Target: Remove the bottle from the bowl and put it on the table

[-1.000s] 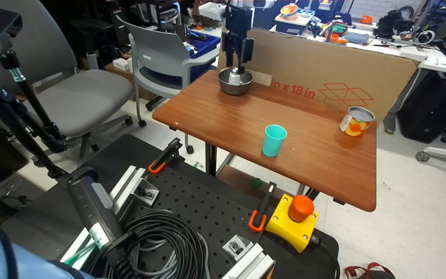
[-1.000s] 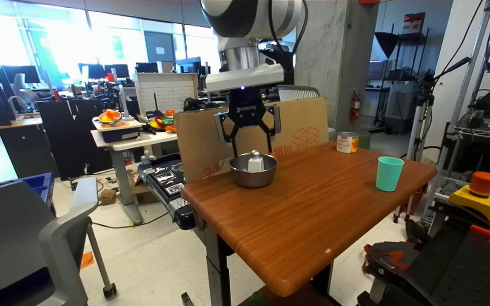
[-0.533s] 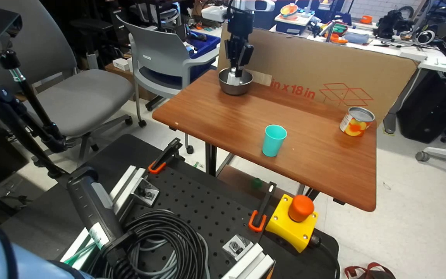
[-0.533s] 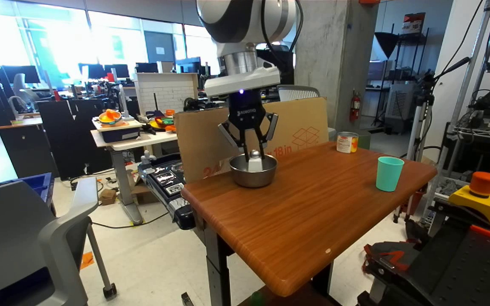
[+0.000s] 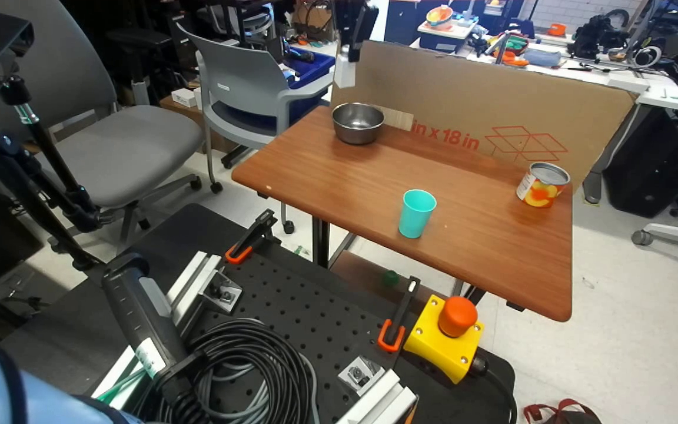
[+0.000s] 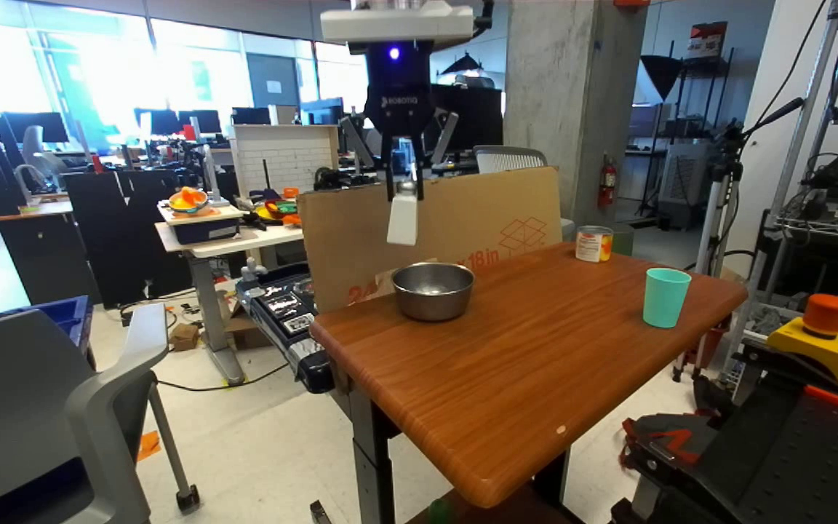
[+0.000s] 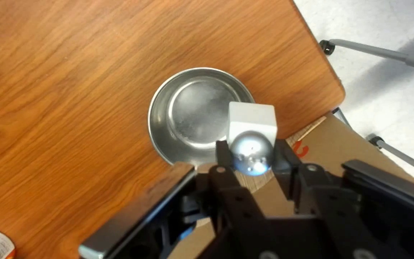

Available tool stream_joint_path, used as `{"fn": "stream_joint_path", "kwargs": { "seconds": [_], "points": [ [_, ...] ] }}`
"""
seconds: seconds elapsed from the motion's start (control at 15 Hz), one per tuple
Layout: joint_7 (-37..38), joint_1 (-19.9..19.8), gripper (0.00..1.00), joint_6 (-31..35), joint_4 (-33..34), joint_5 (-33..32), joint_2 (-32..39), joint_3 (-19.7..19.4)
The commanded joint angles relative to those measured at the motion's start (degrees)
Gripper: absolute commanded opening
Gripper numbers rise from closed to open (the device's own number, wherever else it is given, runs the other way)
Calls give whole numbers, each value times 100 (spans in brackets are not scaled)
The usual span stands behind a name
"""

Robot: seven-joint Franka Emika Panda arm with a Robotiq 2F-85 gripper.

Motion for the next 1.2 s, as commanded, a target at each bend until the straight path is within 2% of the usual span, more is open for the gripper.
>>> {"fn": "stream_joint_path", "kwargs": {
  "seconds": [0.0,0.2,0.4,0.67,1.13],
  "points": [
    [-188,-70,9,113,-1089,86,-948,37],
    [-641,-204,9,-181,-1732,173,-1301,106],
    [-778,-234,9,-339,-2182,118,-1389,62],
    [-590,-188,9,-454,-2347,-164,-1026,-18],
    [-543,-20,9,-223,-2384,-740,-492,-78]
  ]
}}
